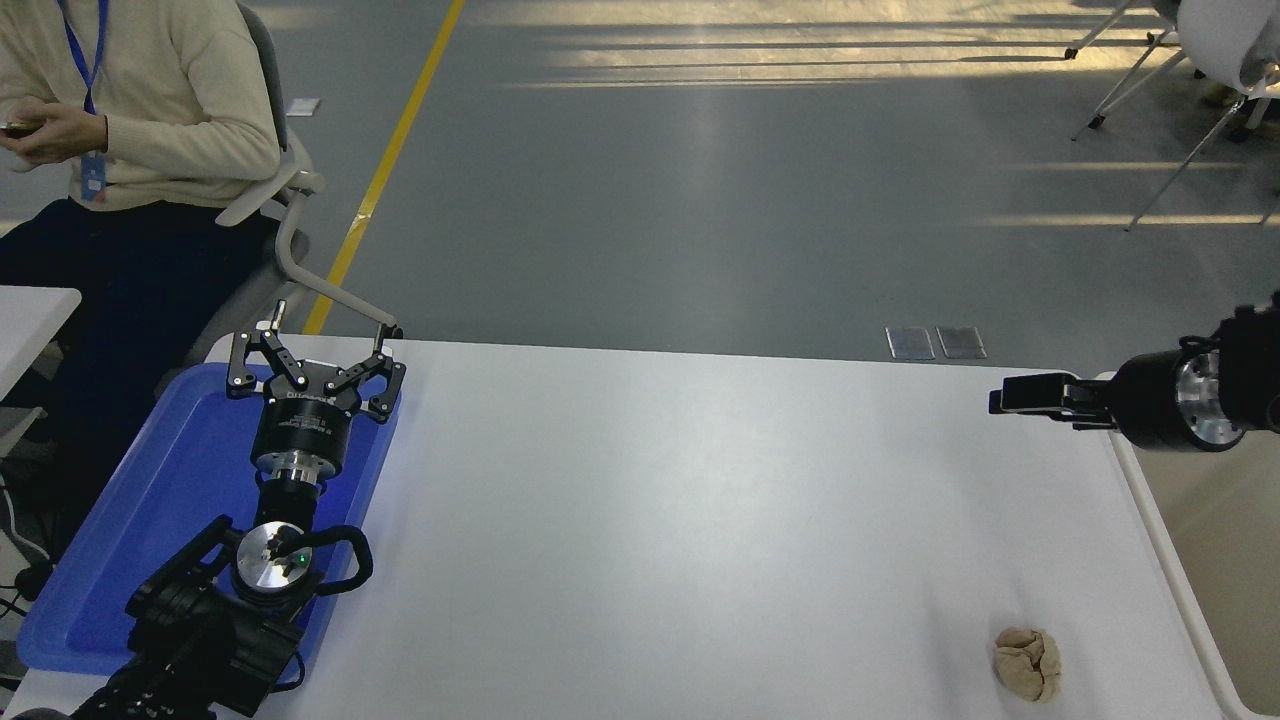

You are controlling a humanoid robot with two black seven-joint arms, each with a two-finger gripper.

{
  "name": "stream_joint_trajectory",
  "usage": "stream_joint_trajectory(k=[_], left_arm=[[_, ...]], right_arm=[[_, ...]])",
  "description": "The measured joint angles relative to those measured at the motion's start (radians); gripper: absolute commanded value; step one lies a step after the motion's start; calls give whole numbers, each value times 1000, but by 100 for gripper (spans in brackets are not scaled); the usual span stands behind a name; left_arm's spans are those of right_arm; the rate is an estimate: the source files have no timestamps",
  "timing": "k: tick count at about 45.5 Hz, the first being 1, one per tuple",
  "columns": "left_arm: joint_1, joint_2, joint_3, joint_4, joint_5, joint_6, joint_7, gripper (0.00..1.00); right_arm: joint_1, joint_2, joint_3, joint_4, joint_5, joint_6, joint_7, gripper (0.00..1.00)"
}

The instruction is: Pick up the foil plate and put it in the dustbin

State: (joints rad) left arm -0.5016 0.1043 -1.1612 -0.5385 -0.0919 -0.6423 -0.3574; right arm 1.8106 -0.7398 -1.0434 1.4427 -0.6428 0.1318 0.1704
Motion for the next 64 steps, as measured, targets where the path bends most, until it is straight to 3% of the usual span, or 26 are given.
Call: stream_joint_trajectory(k=[21, 29, 40, 64], left_arm=[[0, 0, 0, 0, 0, 1, 0, 100], [0, 0, 0, 0, 0, 1, 0, 100], [0, 0, 0, 0, 0, 1, 0, 100], [0, 0, 0, 0, 0, 1, 0, 100]], right_arm=[[236, 248, -143, 132, 141, 6, -10, 100], [319, 329, -157, 174, 203, 29, -60, 100], [420, 391, -162, 210, 285, 108, -115, 100], [583, 457, -205, 265, 382, 250, -139, 100]])
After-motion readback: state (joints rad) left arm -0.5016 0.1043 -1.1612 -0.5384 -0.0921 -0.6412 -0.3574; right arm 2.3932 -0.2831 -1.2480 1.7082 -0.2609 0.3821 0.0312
